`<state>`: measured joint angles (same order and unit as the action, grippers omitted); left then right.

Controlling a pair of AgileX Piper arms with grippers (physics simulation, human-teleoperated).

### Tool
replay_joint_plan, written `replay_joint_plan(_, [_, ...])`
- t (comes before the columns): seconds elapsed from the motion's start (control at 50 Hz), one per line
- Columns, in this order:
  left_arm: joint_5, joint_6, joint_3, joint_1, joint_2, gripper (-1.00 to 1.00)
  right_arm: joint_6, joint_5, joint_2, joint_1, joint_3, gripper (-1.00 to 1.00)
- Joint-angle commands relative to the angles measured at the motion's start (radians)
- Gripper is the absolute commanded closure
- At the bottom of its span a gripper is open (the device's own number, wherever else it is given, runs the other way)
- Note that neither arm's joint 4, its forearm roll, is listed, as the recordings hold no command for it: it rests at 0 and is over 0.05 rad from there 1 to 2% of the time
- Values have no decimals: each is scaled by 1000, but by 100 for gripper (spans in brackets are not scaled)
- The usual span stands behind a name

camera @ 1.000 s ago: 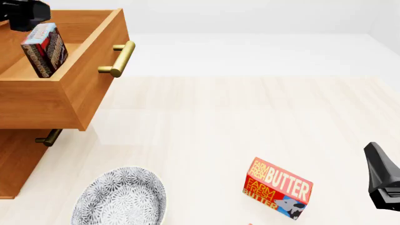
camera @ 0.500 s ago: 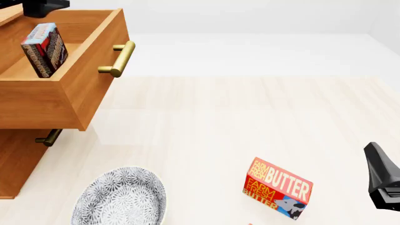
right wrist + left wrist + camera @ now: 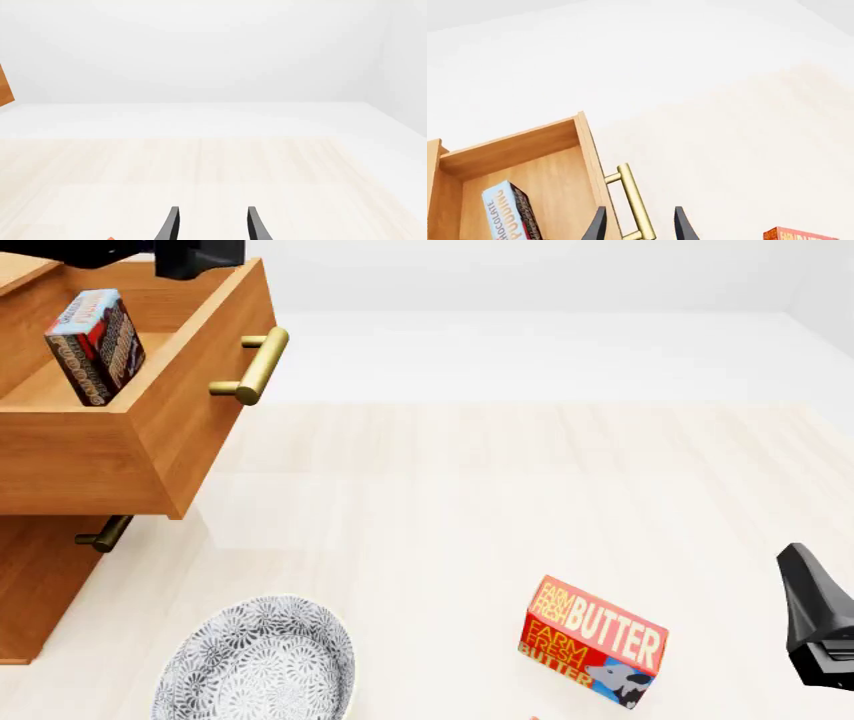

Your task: Put the chocolate pudding in the top drawer of the cabinet and close it.

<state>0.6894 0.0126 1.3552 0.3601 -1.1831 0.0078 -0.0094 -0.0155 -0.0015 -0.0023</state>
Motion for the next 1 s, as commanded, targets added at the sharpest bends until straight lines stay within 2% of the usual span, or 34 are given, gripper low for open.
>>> replay_joint_plan(0.02, [21, -37, 42, 59, -74, -100, 0, 0, 0, 0, 0, -100])
replay_joint_plan(0.22, [12, -103, 78, 135, -135, -100, 0, 0, 0, 0, 0, -100])
replay_joint_plan(0.34, [10, -124, 76, 129, -143, -100, 0, 0, 0, 0, 0, -100])
replay_joint_plan(0.54, [6, -174, 68, 159, -163, -100, 0, 0, 0, 0, 0, -100])
replay_joint_plan(0.8, [-4, -202, 54, 210, -174, -100, 0, 0, 0, 0, 0, -100])
replay_joint_plan(0.82, [-8, -224, 53, 220, -177, -100, 0, 0, 0, 0, 0, -100])
replay_joint_plan(1.0, [-33, -255, 37, 226, -198, -100, 0, 0, 0, 0, 0, -100])
